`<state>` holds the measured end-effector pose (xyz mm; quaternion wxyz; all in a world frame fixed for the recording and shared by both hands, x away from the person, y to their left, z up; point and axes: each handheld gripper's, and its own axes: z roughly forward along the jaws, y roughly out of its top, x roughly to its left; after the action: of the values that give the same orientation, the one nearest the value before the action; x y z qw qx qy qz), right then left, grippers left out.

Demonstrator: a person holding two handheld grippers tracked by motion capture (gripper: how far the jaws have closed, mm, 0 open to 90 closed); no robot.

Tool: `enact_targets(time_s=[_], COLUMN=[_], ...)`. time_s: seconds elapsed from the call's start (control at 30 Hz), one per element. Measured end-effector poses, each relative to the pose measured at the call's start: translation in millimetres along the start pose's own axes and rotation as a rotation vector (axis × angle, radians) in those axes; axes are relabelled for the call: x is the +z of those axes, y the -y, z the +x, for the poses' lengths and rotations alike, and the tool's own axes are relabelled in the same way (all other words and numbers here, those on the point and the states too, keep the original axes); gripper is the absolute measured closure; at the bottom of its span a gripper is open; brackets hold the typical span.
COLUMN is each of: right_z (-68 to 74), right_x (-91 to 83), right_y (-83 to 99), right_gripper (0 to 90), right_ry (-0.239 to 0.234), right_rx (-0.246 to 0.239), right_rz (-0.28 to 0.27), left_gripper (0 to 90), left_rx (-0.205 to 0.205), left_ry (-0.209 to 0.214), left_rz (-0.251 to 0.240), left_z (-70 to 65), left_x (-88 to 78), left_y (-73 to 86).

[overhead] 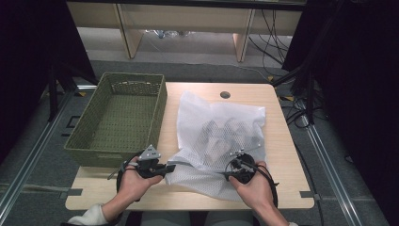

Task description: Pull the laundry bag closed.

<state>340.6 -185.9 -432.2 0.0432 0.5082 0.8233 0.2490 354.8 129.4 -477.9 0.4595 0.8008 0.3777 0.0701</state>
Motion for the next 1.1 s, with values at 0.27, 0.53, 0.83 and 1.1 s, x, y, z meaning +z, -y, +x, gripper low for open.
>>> enact_targets(time_s=[0.27,0.53,0.83,1.1], right_z=[-5.9,-7.8,-10.5,-15.5], right_x=[-2.9,-3.7,-6.9,-11.6], right_y=[5.0,7.4,10.1,11.9], right_gripper=[87.2,87.2,87.2,87.2], right_ry=[0.001,0.002,0.012,0.026], right_rx=[0.002,-0.002,0.016,0.039], right_rz=[-0.006,-0.012,-0.008,-0.015], left_gripper=[87.3,87.3,87.3,87.3], left_rx=[0.019,0.024,0.016,-0.004], left_ry=[-0.012,-0.011,0.001,-0.003], left_rz=[0.013,0.017,0.007,-0.001], left_z=[0.5,0.9,-0.5,1.2], left_x=[0.3,0.7,2.6,2.7], left_y=[-0.5,-1.3,-2.1,-3.4])
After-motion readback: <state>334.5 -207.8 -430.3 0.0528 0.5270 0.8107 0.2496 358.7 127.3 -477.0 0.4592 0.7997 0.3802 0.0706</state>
